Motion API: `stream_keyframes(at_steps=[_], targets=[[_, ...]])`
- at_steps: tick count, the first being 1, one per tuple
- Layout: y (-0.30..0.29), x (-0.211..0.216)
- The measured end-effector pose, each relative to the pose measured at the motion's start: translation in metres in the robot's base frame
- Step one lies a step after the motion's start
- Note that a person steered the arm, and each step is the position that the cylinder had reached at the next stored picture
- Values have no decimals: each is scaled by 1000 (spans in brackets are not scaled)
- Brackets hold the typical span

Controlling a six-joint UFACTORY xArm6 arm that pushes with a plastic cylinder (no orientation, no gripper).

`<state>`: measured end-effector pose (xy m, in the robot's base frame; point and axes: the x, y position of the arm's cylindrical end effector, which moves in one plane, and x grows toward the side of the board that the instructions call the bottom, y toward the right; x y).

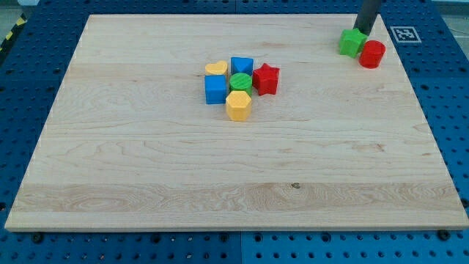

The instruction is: Push the red circle downwards

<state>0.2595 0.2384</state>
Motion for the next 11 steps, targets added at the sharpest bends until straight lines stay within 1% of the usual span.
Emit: stream_keyframes(at_steps=[4, 6, 7, 10, 11], targets=[[9, 21], [9, 24], [9, 41], [-3, 61], [1, 63]])
